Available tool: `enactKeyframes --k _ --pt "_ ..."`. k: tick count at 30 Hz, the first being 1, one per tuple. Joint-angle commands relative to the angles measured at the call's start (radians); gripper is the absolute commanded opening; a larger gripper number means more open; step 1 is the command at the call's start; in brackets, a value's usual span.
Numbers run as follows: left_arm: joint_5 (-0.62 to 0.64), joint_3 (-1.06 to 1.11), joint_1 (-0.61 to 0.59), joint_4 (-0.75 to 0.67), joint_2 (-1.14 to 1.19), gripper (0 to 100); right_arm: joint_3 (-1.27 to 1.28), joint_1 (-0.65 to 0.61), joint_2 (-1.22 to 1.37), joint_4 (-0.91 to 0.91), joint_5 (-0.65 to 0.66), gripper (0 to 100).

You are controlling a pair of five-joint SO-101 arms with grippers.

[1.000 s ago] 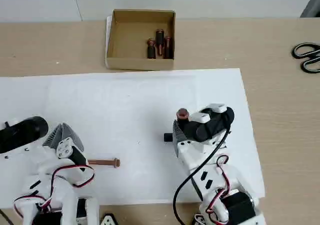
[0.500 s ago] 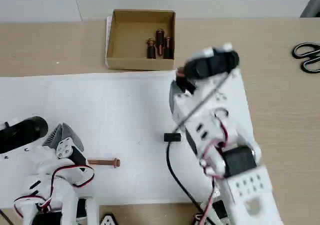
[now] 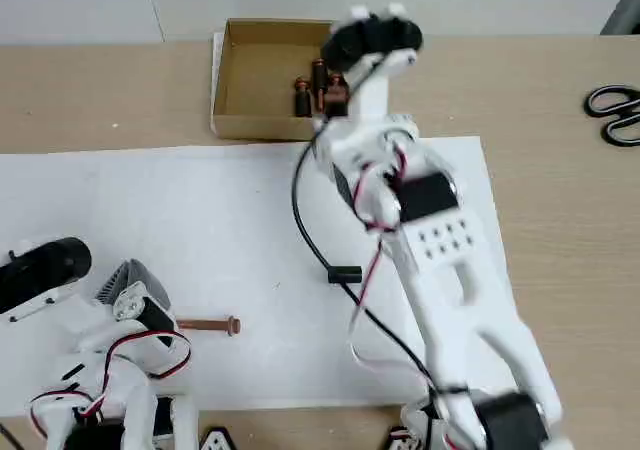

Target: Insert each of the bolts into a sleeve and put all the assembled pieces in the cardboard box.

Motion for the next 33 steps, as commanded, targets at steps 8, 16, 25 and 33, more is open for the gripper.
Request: enactKeyframes --k 8,16,25,33 --pt "0.003 -0.03 0.0 -0.006 0.002 1 -0.511 0.008 0.489 -0.137 0.04 0.2" --pt "0.003 -0.025 -0.005 -0.003 0.002 1 -0.769 0.01 0.831 -0.191 0.035 0.2" --pt "0.003 -0.025 -0.005 -0.003 0.005 1 -0.996 -0.002 1.096 -0.315 0.041 0.3" --pt "0.003 -0.025 -0.005 -0.003 0.006 1 -1.123 0.01 1.248 -0.312 0.043 0.3"
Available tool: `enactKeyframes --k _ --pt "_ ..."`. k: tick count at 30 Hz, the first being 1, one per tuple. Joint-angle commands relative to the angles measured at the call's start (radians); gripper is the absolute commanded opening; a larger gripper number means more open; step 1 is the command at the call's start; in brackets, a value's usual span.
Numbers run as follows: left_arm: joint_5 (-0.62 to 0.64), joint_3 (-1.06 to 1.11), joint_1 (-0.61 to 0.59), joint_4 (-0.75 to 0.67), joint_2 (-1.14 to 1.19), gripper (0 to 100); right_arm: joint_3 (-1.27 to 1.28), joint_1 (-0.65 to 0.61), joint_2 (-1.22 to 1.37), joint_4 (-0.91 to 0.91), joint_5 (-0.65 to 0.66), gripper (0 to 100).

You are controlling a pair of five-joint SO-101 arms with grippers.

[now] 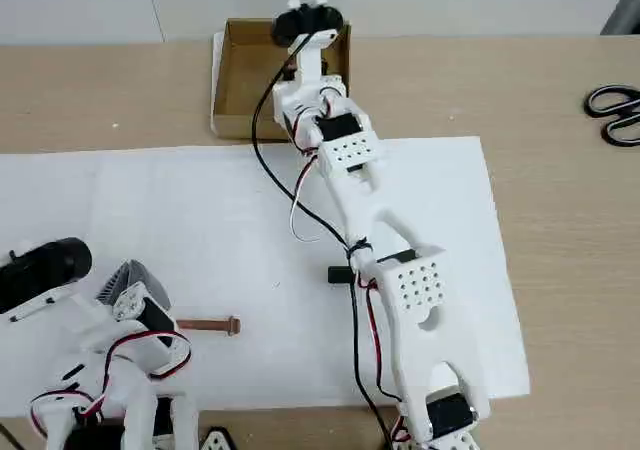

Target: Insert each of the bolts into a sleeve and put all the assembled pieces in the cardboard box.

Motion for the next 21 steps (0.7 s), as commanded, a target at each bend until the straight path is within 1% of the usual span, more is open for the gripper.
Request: enactKeyframes --k 1,6,13,16,19,21 --pt "0.003 -0.025 -0.005 -0.009 0.006 1 -0.106 0.012 0.002 -0.027 0.014 0.3" --pt "0.006 -0.025 -0.005 -0.008 0.006 1 -0.11 0.005 0.012 -0.027 0.025 0.5" --pt "0.008 -0.025 -0.005 0.051 0.002 1 -0.106 -0.007 0.035 -0.027 0.175 1.5" --pt "0.009 -0.025 -0.005 0.06 0.002 1 -0.107 -0.008 0.038 -0.012 0.21 10.5" --pt "0.009 -0.025 -0.005 0.057 0.002 1 -0.129 -0.008 0.036 0.061 0.21 21.4" --pt "0.009 -0.025 -0.005 0.057 0.002 1 -0.169 -0.008 0.036 0.12 0.207 25.2"
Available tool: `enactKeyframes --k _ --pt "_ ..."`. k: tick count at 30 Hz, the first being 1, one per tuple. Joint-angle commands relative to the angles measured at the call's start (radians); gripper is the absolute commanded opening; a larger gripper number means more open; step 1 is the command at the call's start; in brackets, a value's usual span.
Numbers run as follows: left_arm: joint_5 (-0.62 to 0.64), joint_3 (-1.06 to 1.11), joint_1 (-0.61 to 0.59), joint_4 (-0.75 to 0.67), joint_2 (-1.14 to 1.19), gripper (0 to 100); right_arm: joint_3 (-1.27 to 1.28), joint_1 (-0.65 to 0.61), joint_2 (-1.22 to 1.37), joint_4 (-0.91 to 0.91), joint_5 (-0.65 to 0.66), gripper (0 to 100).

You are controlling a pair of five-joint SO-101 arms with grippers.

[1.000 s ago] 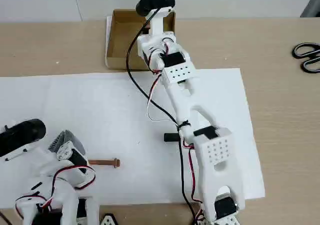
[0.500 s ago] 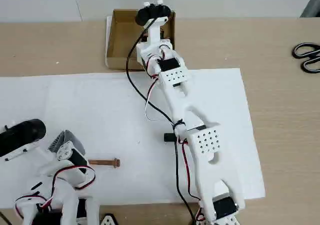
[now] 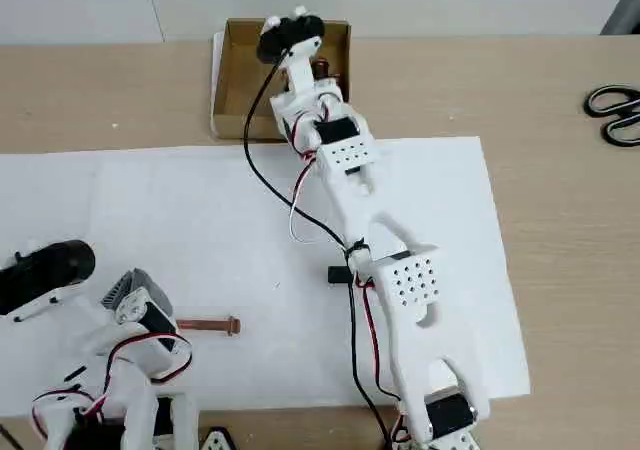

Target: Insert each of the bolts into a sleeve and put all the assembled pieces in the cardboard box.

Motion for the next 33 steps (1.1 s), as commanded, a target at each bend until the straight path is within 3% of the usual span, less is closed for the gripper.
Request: enactKeyframes --k 1,7,10,17,33 --pt "0.006 -0.025 -0.005 0.002 0.002 1 -0.117 -0.008 -0.03 0.084 0.011 25.8" --pt "0.006 -0.025 -0.005 0.002 0.002 1 -0.299 -0.005 -0.03 0.17 -0.037 26.0" --pt "0.006 -0.031 -0.006 0.003 0.002 1 -0.431 -0.008 -0.028 0.321 -0.044 26.0" --pt "0.006 -0.033 -0.006 0.006 0.002 1 -0.678 -0.015 -0.019 0.705 -0.209 25.9" --pt "0.006 -0.018 -0.006 0.008 0.002 1 -0.743 -0.013 -0.03 1.119 -0.491 23.0"
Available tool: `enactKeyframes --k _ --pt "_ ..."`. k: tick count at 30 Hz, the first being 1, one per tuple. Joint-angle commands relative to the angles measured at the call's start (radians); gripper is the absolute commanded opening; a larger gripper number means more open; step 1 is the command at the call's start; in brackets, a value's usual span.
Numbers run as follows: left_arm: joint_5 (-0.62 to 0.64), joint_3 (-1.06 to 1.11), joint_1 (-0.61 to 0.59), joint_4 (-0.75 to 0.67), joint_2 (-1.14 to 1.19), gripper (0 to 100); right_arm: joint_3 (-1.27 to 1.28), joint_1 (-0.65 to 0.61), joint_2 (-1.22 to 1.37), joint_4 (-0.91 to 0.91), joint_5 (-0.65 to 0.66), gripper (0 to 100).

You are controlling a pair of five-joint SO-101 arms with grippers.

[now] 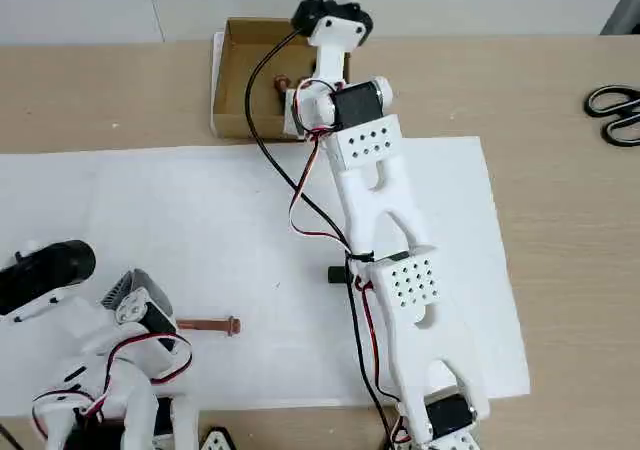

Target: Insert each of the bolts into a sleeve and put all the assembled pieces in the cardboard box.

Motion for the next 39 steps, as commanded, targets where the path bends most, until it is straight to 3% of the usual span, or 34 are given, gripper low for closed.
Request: enactKeyframes --k 1,5,9,15,19,29,32,39 --pt "0.006 -0.016 -0.006 0.006 0.002 1 -0.074 -0.001 -0.028 0.035 -0.048 19.9" --pt "0.006 -0.013 0.0 0.006 0.002 1 -0.083 -0.007 -0.03 0.041 -0.044 0.6" --pt "0.005 -0.015 -0.005 0.006 0.002 1 -0.083 0.002 -0.044 0.045 -0.035 2.2" --pt "0.005 -0.015 -0.005 0.011 0.002 1 -0.018 -0.001 -0.173 0.047 0.089 0.2" --pt "0.002 -0.015 -0.003 0.009 0.002 1 0.176 0.005 -0.283 0.053 0.158 0.2" --pt "0.0 -0.022 0.002 0.006 0.002 1 0.891 0.024 -0.691 0.042 0.176 0.2" --pt "-0.021 -0.022 0.003 0.003 0.002 1 1.014 0.05 -0.742 0.042 0.302 0.2" --pt "-0.126 -0.015 0.003 -0.046 0.002 1 1.221 0.054 -0.831 0.045 0.783 0.3"
